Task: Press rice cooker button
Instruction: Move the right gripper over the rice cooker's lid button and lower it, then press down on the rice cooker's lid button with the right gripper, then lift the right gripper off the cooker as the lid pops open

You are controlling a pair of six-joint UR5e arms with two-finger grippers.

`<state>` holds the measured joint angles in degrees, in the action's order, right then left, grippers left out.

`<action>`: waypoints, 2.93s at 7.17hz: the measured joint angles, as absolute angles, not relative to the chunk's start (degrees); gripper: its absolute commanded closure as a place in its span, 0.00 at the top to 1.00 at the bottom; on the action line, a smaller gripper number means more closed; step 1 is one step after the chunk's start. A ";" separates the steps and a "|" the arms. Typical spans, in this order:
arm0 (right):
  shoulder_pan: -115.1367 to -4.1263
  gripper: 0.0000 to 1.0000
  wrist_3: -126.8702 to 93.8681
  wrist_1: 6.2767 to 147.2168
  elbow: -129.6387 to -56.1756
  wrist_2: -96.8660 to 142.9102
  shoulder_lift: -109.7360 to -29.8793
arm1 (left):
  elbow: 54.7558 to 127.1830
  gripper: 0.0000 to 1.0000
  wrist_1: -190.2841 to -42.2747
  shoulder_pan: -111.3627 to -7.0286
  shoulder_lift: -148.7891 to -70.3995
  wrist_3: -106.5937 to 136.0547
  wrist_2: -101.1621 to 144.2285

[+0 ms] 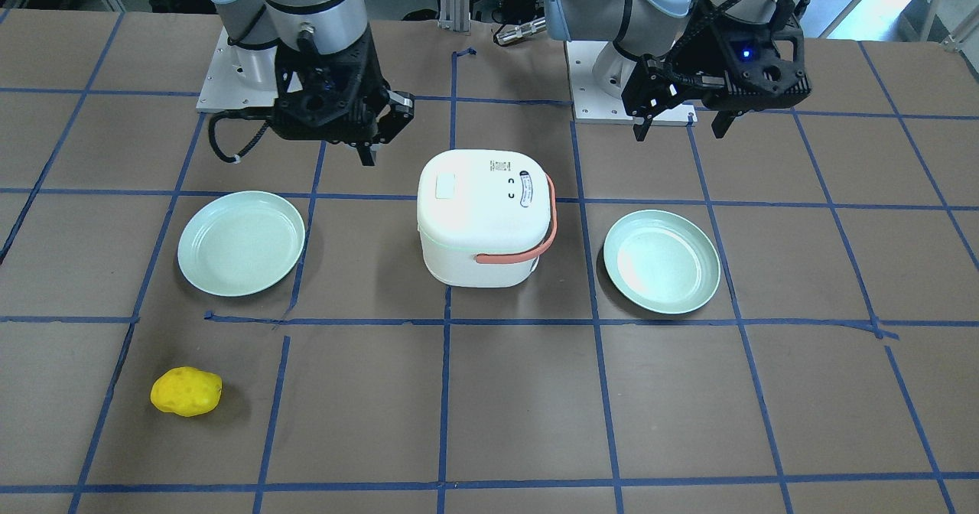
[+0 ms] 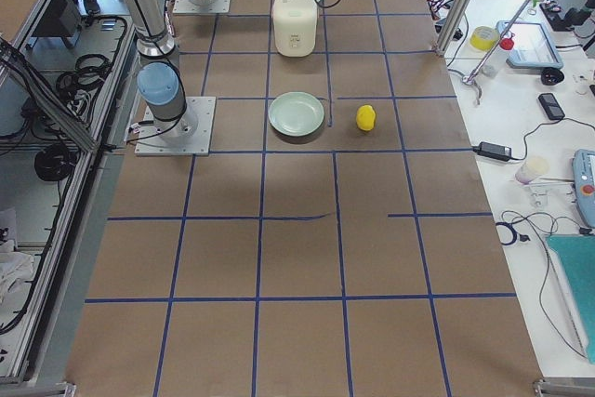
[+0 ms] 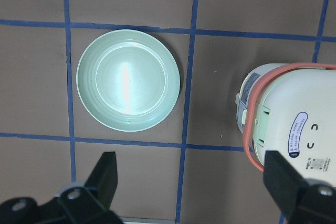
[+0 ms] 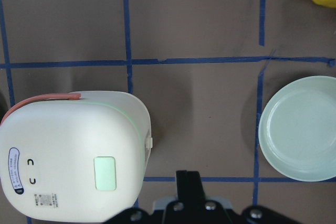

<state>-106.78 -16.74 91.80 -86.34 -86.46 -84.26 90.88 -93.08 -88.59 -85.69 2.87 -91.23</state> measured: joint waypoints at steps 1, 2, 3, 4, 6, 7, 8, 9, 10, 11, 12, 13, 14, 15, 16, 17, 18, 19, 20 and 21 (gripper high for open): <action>-109.58 0.00 -18.44 94.15 -88.09 -86.43 -83.14 | 90.88 1.00 -93.08 -88.59 -85.69 2.86 -91.23; -112.01 0.00 -20.08 95.94 -89.44 -86.48 -81.79 | 90.88 1.00 -93.08 -88.59 -85.69 2.88 -91.23; -113.87 0.00 -21.15 97.44 -90.68 -86.72 -80.54 | 90.88 1.00 -93.08 -88.59 -85.69 2.87 -91.23; -114.87 0.00 -21.57 98.30 -91.81 -86.87 -79.98 | 90.88 1.00 -93.08 -88.59 -85.69 2.86 -91.23; -115.56 0.00 -21.75 99.60 -94.27 -87.06 -79.66 | 90.88 1.00 -93.08 -88.59 -85.69 2.87 -91.23; -115.62 0.00 -21.75 99.90 -94.84 -87.06 -79.58 | 90.86 1.00 -93.08 -88.60 -85.69 2.86 -91.23; -115.64 0.00 -21.77 100.05 -95.06 -86.94 -79.52 | 90.85 1.00 -93.08 -88.59 -85.69 2.88 -91.23; -115.66 0.00 -21.79 100.21 -95.16 -86.88 -79.41 | 90.85 1.00 -93.08 -88.59 -85.69 2.89 -91.23; -115.69 0.00 -21.78 100.56 -95.26 -86.87 -79.27 | 90.86 1.00 -93.08 -88.59 -85.69 2.90 -91.23; -115.70 0.00 -21.74 101.11 -95.43 -86.91 -79.17 | 90.87 1.00 -93.08 -88.59 -85.69 2.88 -91.23; -115.69 0.00 -21.70 101.56 -95.61 -86.97 -79.15 | 90.88 1.00 -93.08 -88.59 -85.69 2.87 -91.23; -115.69 0.00 -21.66 101.86 -95.75 -87.02 -79.12 | 90.88 1.00 -93.08 -88.59 -85.69 2.86 -91.23; -115.70 0.00 -21.64 102.03 -95.96 -87.07 -79.11 | 90.88 1.00 -93.08 -88.59 -85.69 2.84 -91.23; -115.69 0.00 -21.63 102.34 -96.34 -87.09 -79.11 | 90.88 1.00 -93.08 -88.60 -85.69 2.82 -91.23; -115.68 0.00 -21.58 102.78 -96.63 -87.12 -79.15 | 90.88 1.00 -93.08 -88.59 -85.69 2.83 -91.23; -115.64 0.09 -21.42 102.97 -96.46 -87.29 -79.25 | 90.88 1.00 -93.08 -88.59 -85.69 2.87 -91.23; -115.39 0.39 -21.25 102.73 -95.34 -87.97 -79.69 | 90.88 1.00 -93.08 -88.59 -85.69 2.87 -91.23; -114.63 0.67 -21.16 100.96 -93.17 -89.01 -80.20 | 90.88 1.00 -93.07 -88.59 -85.69 2.84 -91.23; -112.90 1.00 -20.79 97.15 -89.95 -89.67 -80.55 | 90.88 1.00 -93.08 -88.59 -85.69 2.84 -91.23; -110.14 1.00 -18.91 93.38 -86.56 -89.88 -80.80 | 90.88 1.00 -93.08 -88.59 -85.69 2.85 -91.23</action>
